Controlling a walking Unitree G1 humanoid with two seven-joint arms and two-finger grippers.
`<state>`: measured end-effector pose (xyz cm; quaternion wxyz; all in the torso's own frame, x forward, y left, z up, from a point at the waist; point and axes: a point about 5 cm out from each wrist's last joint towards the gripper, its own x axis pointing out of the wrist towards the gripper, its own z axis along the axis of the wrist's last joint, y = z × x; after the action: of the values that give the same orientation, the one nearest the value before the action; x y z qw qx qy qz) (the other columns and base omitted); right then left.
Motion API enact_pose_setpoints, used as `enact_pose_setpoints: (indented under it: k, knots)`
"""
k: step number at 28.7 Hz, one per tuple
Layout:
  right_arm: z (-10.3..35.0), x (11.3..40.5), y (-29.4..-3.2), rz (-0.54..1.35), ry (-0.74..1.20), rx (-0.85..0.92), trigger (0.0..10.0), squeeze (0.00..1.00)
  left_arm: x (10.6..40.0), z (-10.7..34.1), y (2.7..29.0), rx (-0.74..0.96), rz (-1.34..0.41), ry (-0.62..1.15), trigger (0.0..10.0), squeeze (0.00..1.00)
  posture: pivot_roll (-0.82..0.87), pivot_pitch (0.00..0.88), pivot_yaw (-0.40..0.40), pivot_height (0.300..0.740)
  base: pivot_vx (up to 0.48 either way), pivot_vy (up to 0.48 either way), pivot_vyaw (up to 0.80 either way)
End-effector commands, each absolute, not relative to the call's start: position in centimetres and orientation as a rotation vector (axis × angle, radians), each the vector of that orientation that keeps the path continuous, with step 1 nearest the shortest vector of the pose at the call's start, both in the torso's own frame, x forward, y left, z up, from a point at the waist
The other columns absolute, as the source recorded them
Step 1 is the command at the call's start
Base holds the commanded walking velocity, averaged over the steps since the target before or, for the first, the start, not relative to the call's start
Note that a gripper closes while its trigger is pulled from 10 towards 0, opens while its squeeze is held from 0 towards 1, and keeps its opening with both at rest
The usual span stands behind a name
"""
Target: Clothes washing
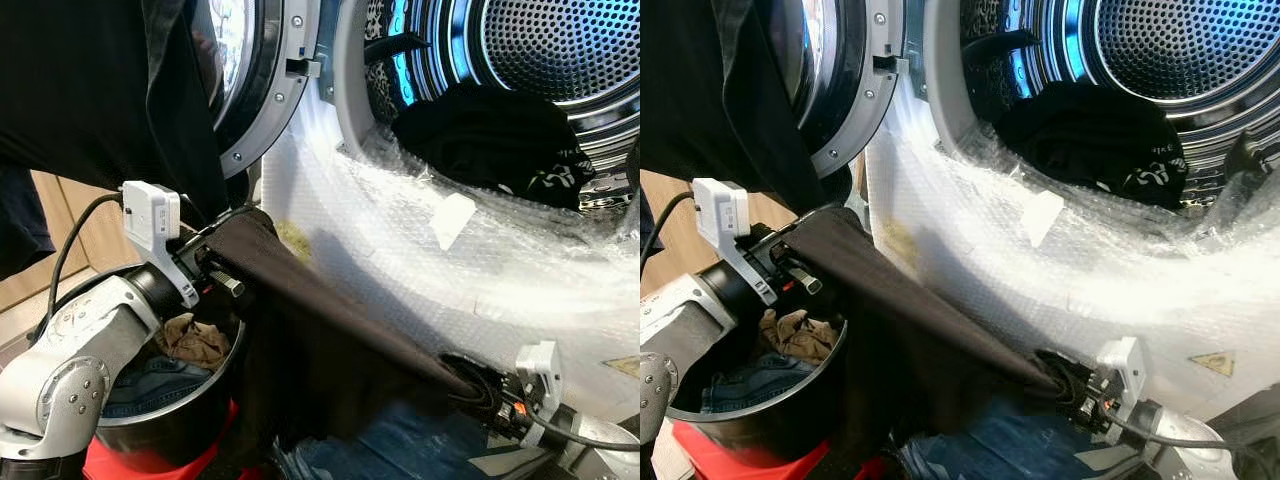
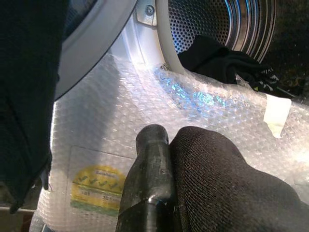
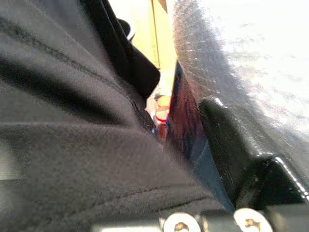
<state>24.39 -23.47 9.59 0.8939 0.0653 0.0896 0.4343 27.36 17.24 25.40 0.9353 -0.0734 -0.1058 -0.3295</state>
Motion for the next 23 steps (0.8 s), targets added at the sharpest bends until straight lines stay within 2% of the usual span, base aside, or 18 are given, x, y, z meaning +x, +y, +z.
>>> enact_pose_setpoints:
  k: [1, 3, 4, 5, 6, 8, 9, 11, 12, 16, 20, 23]
  knots:
    - [9.5, 24.3, -24.7, 0.852, 0.210, 0.111, 10.0, 0.00, 26.8, 26.4, 17.0, -0.131, -0.696, -0.258, 0.0, 0.00, 0.19, 0.005, -0.110, 0.740, 0.000, 0.000, 0.00]
    - [9.3, 23.9, -25.0, 0.864, 0.224, 0.116, 10.0, 0.00, 26.8, 26.5, 17.0, -0.130, -0.692, -0.265, 0.0, 0.00, 0.19, 0.005, -0.110, 0.740, 0.000, 0.000, 0.00]
    - [9.2, 23.8, -25.0, 0.863, 0.223, 0.122, 1.4, 0.00, 26.8, 26.6, 17.0, -0.134, -0.688, -0.269, 0.0, 0.00, 0.19, 0.007, -0.108, 0.740, 0.000, 0.000, 0.00]
    - [9.2, 23.8, -25.1, 0.860, 0.222, 0.126, 1.4, 0.00, 26.8, 26.6, 17.1, -0.137, -0.686, -0.272, 0.0, 0.00, 0.19, 0.007, -0.108, 0.740, 0.000, 0.000, 0.00]
    - [9.1, 23.6, -25.2, 0.856, 0.228, 0.123, 0.0, 0.00, 26.8, 26.6, 17.1, -0.137, -0.686, -0.271, 0.0, 0.00, 0.19, 0.006, -0.105, 0.740, 0.000, 0.000, 0.00]
    - [9.1, 23.5, -25.2, 0.854, 0.233, 0.120, 0.0, 0.00, 26.7, 26.6, 17.2, -0.136, -0.687, -0.270, 0.0, 0.00, 0.19, 0.004, -0.103, 0.740, 0.000, 0.000, 0.00]
    - [8.8, 23.5, -25.4, 0.837, 0.248, 0.113, 10.0, 0.00, 26.7, 26.6, 17.2, -0.135, -0.692, -0.265, 0.0, 0.00, 0.19, 0.004, -0.103, 0.740, 0.000, 0.000, 0.00]
    - [7.1, 23.0, -25.6, 0.811, 0.345, 0.050, 10.0, 0.00, 26.5, 26.5, 17.3, -0.128, -0.707, -0.253, 0.0, 0.00, 0.19, 0.000, -0.100, 0.740, 0.000, 0.000, 0.00]
    - [5.8, 22.6, -25.8, 0.806, 0.438, -0.036, 10.0, 0.00, 26.5, 26.4, 17.3, -0.122, -0.711, -0.249, 0.0, 0.00, 0.19, 0.000, -0.098, 0.740, 0.000, 0.000, 0.00]
    - [3.6, 21.9, -26.3, 0.791, 0.590, -0.161, 10.0, 0.00, 26.6, 26.6, 17.1, -0.114, -0.734, -0.245, 0.0, 0.00, 0.19, 0.000, -0.095, 0.740, 0.000, 0.000, 0.00]
    - [3.4, 21.8, -26.0, 0.811, 0.593, -0.169, 10.0, 0.00, 26.6, 26.1, 16.4, -0.105, -0.785, -0.215, 0.0, 0.00, 0.19, 0.000, -0.092, 0.740, 0.000, 0.000, 0.00]
    - [3.4, 21.9, -25.5, 0.841, 0.588, -0.208, 10.0, 0.00, 26.8, 23.5, 14.8, 0.056, -0.854, -0.074, 0.0, 0.00, 0.18, 0.000, -0.084, 0.740, 0.000, 0.000, 0.00]
